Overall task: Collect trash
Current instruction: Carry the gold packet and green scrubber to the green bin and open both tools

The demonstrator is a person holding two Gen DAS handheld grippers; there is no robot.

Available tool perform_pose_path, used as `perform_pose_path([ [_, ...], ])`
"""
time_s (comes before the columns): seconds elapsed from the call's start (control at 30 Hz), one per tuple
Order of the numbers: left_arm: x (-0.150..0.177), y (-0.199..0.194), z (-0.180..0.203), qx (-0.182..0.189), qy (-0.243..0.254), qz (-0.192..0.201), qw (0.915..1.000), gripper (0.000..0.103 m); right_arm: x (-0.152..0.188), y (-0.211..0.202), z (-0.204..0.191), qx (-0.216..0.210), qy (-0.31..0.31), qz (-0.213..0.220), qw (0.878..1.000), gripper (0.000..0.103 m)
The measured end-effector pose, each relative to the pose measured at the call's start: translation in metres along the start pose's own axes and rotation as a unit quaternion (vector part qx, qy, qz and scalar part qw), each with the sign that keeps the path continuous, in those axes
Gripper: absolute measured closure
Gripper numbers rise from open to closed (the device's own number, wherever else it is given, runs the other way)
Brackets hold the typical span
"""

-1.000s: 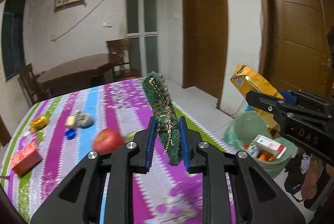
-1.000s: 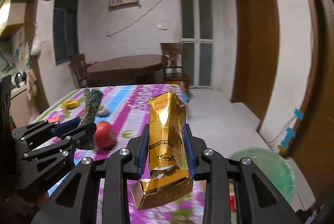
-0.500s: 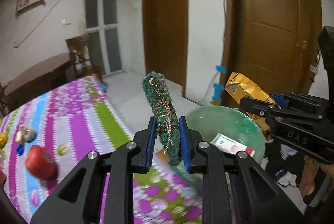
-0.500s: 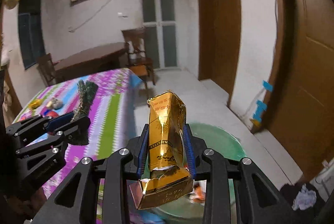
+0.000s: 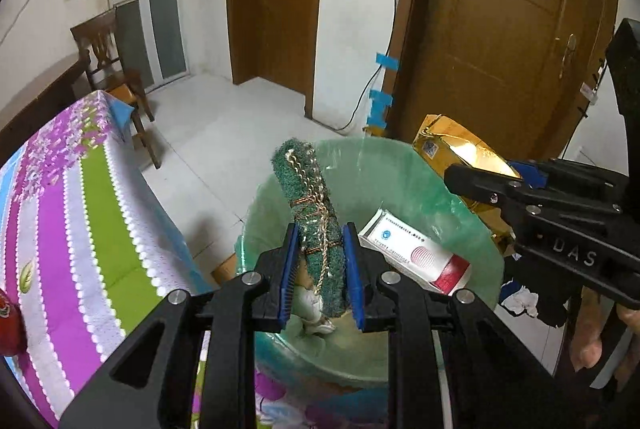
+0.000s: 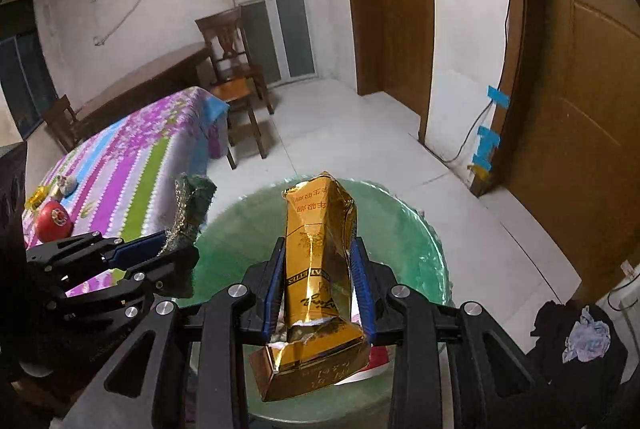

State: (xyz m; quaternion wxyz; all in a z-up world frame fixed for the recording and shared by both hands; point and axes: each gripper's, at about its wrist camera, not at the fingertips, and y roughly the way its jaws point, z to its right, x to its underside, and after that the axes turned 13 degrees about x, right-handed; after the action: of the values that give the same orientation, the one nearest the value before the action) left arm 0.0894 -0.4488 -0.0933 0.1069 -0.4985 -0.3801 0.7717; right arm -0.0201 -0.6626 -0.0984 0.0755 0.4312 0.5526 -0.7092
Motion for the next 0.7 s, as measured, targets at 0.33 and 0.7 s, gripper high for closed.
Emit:
perform_pose_path([
  [0.33, -0.001, 0.008, 0.007, -0.001, -0.006, -0.006, 1.0000, 0.079, 0.003, 0.007, -0.019, 0.000, 0.001, -0.012, 1.000, 0.069],
  [0.7, -0.003, 0.007, 0.002, -0.012, -0.010, 0.001, 0.9999, 0.042, 0.000, 0.008, -0.012, 0.002, 0.025, -0.007, 1.000, 0.055],
])
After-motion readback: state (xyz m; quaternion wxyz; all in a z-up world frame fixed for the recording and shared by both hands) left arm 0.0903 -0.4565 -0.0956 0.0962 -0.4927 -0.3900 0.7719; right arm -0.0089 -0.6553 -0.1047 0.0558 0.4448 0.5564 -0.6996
